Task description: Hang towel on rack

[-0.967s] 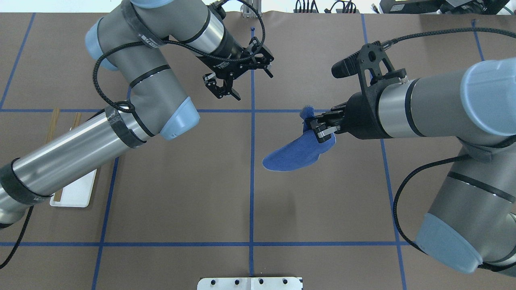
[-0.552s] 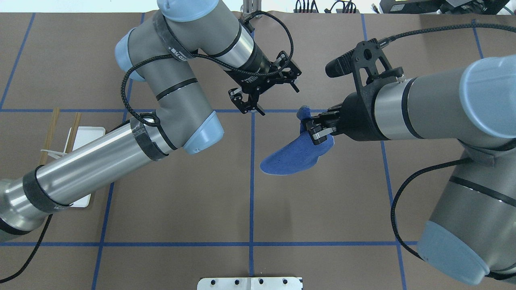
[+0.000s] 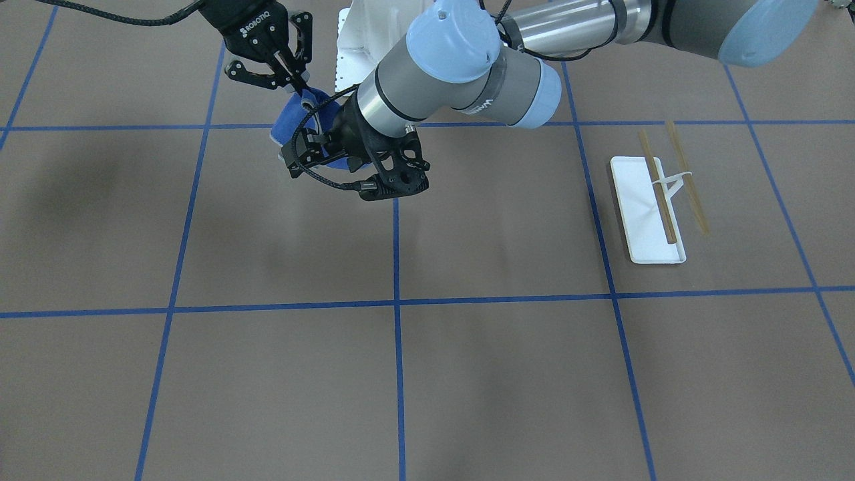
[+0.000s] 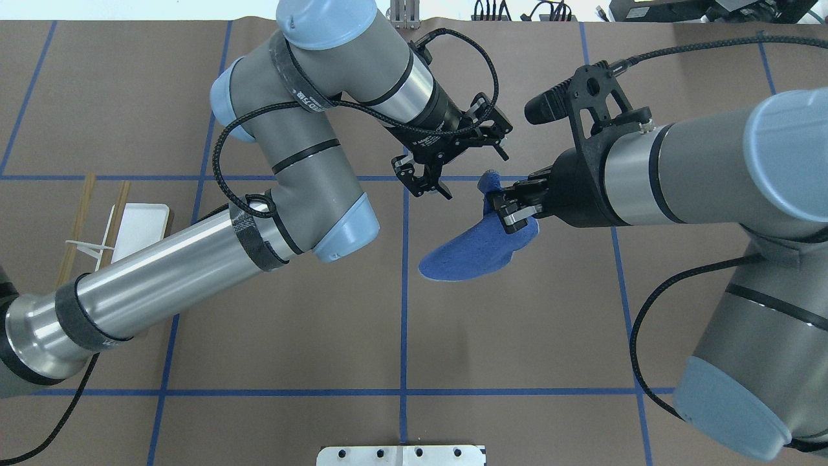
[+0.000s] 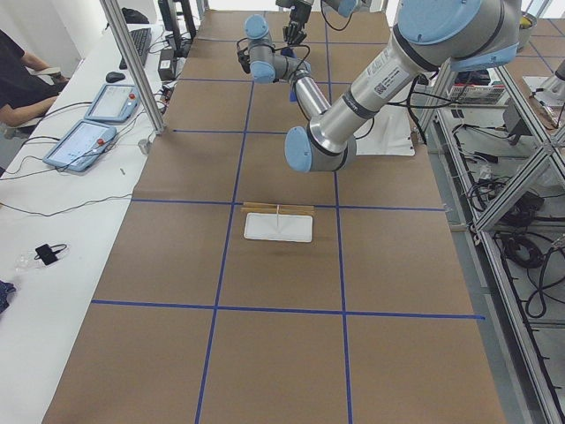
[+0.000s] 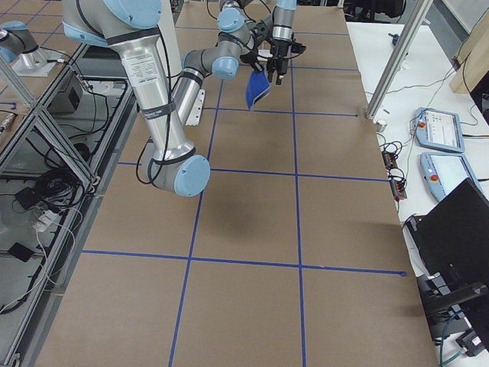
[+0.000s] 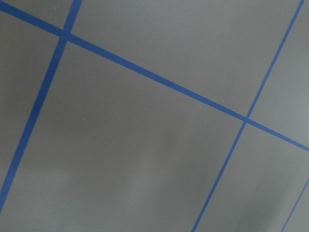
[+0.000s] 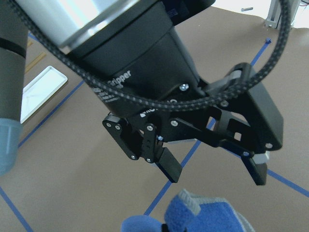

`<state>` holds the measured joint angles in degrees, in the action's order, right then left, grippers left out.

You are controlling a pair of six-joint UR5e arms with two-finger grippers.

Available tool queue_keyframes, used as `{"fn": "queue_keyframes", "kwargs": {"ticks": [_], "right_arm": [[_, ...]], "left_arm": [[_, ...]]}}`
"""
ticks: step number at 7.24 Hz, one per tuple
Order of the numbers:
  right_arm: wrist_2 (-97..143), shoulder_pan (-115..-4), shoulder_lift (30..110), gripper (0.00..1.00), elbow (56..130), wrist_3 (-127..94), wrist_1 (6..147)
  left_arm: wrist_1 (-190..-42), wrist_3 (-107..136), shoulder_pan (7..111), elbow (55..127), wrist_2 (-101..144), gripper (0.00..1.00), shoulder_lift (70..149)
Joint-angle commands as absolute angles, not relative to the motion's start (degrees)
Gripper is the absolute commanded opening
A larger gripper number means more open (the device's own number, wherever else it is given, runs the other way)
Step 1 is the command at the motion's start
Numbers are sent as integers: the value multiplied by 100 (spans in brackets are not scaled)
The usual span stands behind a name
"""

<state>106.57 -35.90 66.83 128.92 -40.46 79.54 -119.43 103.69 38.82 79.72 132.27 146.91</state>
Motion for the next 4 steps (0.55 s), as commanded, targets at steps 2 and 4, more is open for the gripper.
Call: {"fn": "queue_keyframes", "kwargs": {"ticks": [2, 4], "right_arm": [[10661, -3595, 6697, 0, 12911, -4043, 7963], [10661, -3595, 6715, 0, 12911, -4043, 7963]], "left_arm": [[-11962, 10380, 3876, 7963, 13367, 66, 14739], [-11988, 10380, 3867, 7963, 13421, 36, 14765]]}}
